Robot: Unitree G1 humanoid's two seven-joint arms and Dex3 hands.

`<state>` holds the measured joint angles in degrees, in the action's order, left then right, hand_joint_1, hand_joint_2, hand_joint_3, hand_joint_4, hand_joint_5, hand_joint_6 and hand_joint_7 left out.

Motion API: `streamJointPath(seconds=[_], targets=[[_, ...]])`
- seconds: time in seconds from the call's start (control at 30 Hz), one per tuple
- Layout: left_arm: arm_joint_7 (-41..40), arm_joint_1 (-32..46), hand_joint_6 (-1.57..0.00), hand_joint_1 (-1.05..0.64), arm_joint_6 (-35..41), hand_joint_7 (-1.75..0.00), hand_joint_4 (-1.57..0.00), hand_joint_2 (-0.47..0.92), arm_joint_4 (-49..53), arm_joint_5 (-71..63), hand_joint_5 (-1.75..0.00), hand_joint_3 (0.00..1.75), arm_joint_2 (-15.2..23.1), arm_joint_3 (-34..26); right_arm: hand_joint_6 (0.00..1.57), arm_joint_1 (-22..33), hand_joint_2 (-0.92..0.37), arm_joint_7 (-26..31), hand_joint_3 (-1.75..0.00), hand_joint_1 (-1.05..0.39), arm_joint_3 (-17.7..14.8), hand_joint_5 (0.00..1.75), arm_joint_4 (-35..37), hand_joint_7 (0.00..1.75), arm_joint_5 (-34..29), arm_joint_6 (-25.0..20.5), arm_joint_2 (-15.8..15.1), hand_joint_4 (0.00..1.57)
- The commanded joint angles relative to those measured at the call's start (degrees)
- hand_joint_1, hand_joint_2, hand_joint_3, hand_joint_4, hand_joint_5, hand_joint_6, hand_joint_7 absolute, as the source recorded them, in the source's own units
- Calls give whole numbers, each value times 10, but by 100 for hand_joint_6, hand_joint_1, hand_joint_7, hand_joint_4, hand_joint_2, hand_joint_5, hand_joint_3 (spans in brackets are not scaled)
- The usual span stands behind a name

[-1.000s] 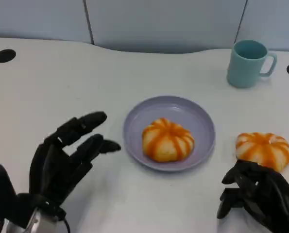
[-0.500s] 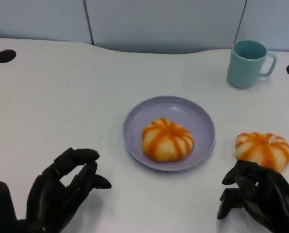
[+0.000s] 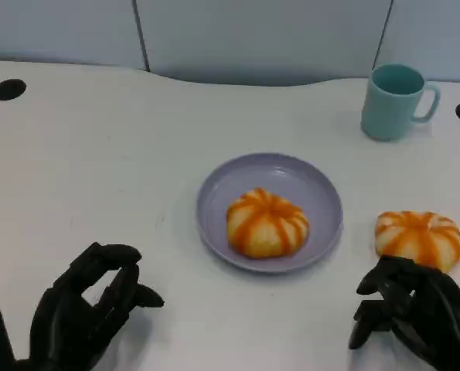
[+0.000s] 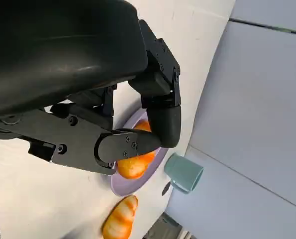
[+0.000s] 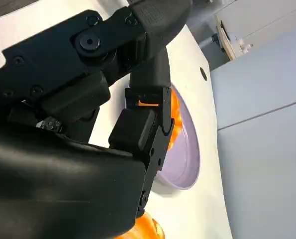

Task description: Grasp the bread from the table and place it into the plate.

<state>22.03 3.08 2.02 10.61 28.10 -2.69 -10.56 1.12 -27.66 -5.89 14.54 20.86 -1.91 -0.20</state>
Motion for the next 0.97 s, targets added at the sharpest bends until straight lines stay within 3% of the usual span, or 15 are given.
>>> streamJointPath(seconds=[0.03,0.97], targets=[[0,-5,-60,-24,-15,-138,-65,92,16,-5,-160,51,6,-10,124,-7,-79,-3,0,-96,-12,87,12,83,6,3,-11,143],[0,-13,-63,-22,-4,-136,-67,91,24,-12,-160,52,8,-2,127,-29,-78,-25,0,-96,-23,82,59,75,7,28,-9,145]])
